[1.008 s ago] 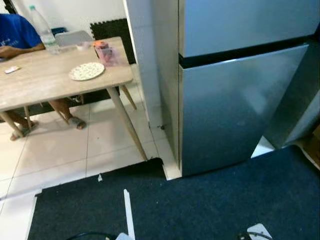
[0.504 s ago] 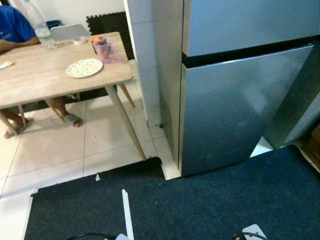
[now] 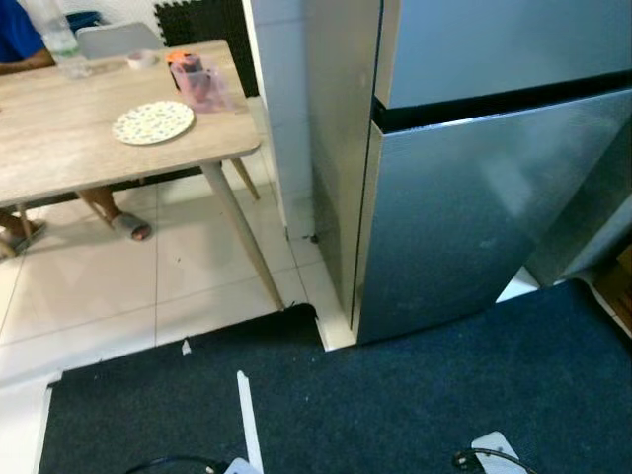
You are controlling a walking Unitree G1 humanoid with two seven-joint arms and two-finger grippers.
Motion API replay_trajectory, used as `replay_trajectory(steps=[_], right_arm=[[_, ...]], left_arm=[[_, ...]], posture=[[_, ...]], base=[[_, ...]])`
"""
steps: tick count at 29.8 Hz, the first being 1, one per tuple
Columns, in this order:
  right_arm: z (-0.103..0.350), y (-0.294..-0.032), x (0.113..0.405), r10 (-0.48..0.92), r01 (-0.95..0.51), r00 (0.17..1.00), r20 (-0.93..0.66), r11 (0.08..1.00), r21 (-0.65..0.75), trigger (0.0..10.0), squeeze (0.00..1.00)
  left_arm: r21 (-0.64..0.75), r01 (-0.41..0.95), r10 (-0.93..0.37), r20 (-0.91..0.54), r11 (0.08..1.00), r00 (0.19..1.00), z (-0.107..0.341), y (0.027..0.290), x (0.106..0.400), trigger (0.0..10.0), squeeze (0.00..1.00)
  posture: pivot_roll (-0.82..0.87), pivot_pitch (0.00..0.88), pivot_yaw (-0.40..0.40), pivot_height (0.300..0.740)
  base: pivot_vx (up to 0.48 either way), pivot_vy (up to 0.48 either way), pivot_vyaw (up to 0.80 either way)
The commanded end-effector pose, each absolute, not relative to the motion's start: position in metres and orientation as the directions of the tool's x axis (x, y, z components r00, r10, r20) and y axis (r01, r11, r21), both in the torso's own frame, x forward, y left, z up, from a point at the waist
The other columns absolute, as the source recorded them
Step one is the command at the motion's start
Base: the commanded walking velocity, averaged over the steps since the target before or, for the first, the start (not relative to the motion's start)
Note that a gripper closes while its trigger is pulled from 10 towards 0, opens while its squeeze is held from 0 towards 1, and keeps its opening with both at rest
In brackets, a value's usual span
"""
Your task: Restocking fridge
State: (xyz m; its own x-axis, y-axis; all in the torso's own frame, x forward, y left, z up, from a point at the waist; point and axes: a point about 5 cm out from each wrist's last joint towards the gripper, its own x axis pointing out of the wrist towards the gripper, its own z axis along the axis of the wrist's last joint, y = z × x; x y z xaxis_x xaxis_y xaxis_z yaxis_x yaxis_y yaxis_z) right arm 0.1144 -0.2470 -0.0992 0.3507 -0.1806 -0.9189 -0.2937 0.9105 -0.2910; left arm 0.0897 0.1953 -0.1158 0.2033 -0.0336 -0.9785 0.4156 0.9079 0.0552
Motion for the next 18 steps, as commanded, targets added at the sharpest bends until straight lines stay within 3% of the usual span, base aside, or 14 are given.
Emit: replay_trajectory(steps=[1,9,18], right_arm=[[-0.0985,-0.2421,0.121,-0.166,-0.289,0.37,-0.914,0.915,-0.283,10.0,0.0],[-0.0985,-0.2412,0.1216,-0.16,-0.289,0.371,-0.915,0.916,-0.278,10.0,0.0],[-0.0988,-0.2404,0.1214,-0.157,-0.285,0.371,-0.915,0.919,-0.273,10.0,0.0]], left_arm=[[0.068,0.42,-0.066,-0.952,0.905,0.297,-0.1105,0.1877,0.1132,10.0,0.0],[0.071,0.427,-0.064,-0.953,0.902,0.296,-0.1104,0.1888,0.1132,10.0,0.0],[0.067,0.409,-0.068,-0.949,0.91,0.309,-0.1097,0.1895,0.1148,10.0,0.0]], posture=[[-0.02,0.0,0.017,0.74],[-0.02,0.0,0.019,0.74],[-0.02,0.0,0.02,0.74]], base=[[0.262,0.0,0.0],[0.261,0.0,0.0],[0.0,0.0,0.0]])
